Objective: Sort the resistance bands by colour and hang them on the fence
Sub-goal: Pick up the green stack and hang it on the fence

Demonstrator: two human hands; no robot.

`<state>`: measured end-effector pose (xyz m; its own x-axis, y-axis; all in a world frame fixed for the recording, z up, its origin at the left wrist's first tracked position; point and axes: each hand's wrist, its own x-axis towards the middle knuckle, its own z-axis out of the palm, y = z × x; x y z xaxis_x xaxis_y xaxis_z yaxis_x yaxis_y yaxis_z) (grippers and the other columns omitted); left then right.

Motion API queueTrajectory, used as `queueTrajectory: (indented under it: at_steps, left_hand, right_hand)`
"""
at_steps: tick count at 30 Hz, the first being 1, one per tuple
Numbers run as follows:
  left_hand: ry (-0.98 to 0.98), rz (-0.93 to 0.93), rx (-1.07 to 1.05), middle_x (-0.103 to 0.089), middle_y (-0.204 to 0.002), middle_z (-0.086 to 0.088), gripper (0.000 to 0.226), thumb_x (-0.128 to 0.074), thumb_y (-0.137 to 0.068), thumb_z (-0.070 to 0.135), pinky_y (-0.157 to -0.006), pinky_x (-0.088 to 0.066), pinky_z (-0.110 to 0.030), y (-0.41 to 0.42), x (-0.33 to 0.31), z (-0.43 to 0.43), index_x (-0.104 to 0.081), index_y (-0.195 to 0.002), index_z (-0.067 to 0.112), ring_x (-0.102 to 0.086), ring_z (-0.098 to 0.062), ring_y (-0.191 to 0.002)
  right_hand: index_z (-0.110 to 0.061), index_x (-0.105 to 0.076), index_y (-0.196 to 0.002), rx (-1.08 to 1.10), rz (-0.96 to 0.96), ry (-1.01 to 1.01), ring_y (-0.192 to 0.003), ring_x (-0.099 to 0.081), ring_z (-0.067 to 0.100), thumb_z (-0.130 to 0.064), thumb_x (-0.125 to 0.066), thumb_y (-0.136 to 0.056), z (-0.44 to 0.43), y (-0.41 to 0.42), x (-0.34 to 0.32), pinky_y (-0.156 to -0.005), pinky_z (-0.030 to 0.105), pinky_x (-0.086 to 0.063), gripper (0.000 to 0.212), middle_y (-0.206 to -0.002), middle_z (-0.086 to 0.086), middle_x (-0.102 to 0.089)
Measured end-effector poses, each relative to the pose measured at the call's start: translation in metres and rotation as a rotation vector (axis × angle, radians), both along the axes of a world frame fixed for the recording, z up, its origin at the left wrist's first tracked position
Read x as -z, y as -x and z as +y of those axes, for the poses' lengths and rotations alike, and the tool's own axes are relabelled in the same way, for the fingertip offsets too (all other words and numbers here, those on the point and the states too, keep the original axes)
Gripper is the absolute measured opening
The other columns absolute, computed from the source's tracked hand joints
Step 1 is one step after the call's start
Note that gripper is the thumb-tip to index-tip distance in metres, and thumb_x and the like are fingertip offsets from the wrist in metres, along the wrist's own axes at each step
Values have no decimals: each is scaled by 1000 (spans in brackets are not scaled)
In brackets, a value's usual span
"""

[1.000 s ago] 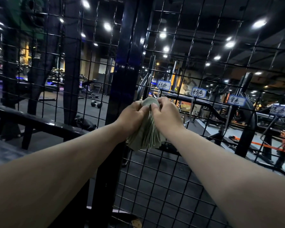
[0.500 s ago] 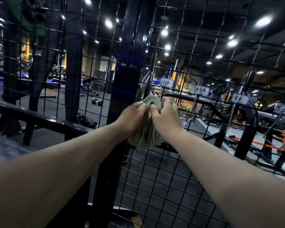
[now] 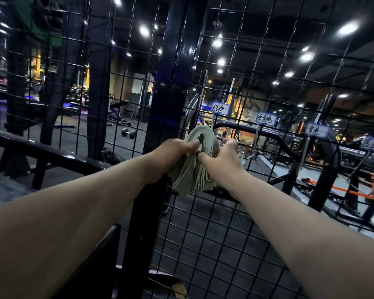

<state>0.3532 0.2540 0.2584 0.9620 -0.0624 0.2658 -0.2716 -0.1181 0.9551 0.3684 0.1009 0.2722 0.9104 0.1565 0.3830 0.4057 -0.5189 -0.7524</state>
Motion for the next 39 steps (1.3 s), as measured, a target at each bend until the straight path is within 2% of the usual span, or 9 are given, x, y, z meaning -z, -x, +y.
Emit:
queueTrajectory:
  at_steps: [5,7,10,15,23,30,33,36,39]
  left_hand:
    - [-181,-57,-96,-72,-99,-19,35,-69,-83,25,-88,-54,-46,-1,-17,-3,-66,-105,-2,-70,-33,-92]
    - [-257,-79,-143,-68,-88,-17,35,-64,-72,21,-77,-54,-42,-5,-21,-5,-66,-97,-4,-67,-30,-82]
    - [-394,-138,-238,-59,-78,-9,15,-56,-83,18,-65,-43,-33,-12,-25,-7,-62,-84,5,-54,-22,-72]
    - [-711,-247,-366,-57,-98,-7,29,-50,-94,15,-76,-41,-33,-14,-19,-5,-50,-120,3,-53,-20,-86]
    - [-692,-255,-396,-60,-108,-11,34,-45,-95,12,-83,-48,-39,-12,-20,-8,-41,-128,5,-57,-25,-95]
    - [-598,-239,-415,-63,-106,-9,40,-53,-91,21,-80,-51,-35,-13,-23,-10,-48,-128,7,-60,-23,-92]
    - [-491,-239,-396,-70,-97,-5,42,-68,-74,35,-85,-57,-43,-12,-25,-7,-62,-109,12,-67,-22,-89]
    - [-536,-256,-400,-68,-91,-6,24,-71,-81,20,-73,-55,-33,-13,-27,-6,-62,-99,7,-66,-22,-86]
    - [-557,-332,-451,-63,-90,2,24,-68,-87,15,-65,-43,-20,-15,-27,-6,-56,-108,13,-62,-16,-85]
  right_hand:
    - [-11,-13,-138,-15,49,88,-80,-58,15,-29,-66,-93,-1,-3,-8,-52,23,-41,71,-100,3,-53]
    - [-10,-15,-138,-13,67,77,-79,-57,14,-28,-63,-95,0,-4,-10,-52,24,-42,67,-99,3,-53]
    - [-8,-17,-138,16,38,85,-84,-60,19,-31,-57,-97,5,-5,-12,-51,26,-43,61,-113,10,-56]
    - [-9,-24,-138,81,-50,135,-80,-47,15,-31,-51,-99,7,-3,-11,-51,24,-31,52,-129,12,-39]
    - [-13,-27,-128,97,-115,127,-99,-50,27,-29,-48,-101,11,-2,-11,-68,32,-41,38,-128,14,-37]
    - [-14,-22,-142,94,-11,46,-103,-54,30,-36,-47,-98,12,-5,-11,-53,27,-33,55,-129,13,-44]
    - [-16,-25,-141,86,-63,63,-112,-49,31,-33,-47,-97,11,-5,-12,-74,34,-48,52,-131,11,-37]
    - [-18,-25,-137,87,-116,101,-119,-43,34,-32,-48,-96,8,-7,-14,-98,48,-46,48,-131,10,-31]
    - [-20,-22,-142,55,-113,84,-116,-44,31,-33,-52,-94,5,-9,-17,-78,35,-49,58,-131,9,-33]
